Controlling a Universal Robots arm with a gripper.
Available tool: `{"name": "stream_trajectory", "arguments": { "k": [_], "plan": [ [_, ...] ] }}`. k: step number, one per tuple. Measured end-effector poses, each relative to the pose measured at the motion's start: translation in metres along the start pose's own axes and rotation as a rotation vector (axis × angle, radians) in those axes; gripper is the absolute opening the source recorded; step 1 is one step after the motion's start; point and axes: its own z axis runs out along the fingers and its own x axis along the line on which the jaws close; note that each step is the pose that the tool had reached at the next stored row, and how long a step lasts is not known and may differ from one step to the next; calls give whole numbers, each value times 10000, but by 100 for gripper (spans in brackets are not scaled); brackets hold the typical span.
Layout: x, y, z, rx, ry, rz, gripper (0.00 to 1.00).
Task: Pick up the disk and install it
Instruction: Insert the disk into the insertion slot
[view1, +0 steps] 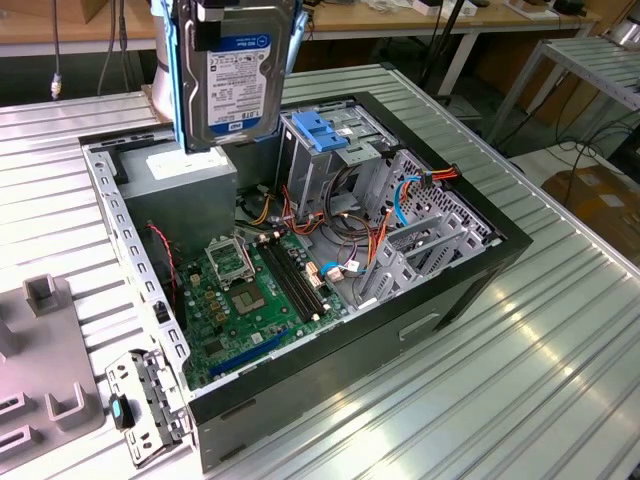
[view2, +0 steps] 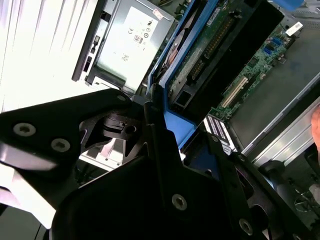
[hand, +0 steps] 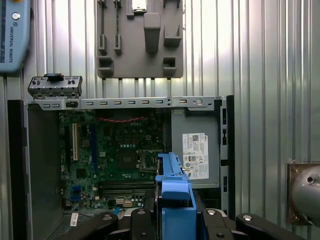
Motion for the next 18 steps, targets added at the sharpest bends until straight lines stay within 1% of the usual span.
{"name": "stream_trajectory", "arguments": {
  "k": [3,7,12,18],
  "plan": [
    [16,-1,-1,0,1,-1,37],
    [66,-3,-1,0,4,0,37],
    [111,-4,0,-1,4,0,37],
    [146,-5,1,0,7,0,37]
  ]
}}
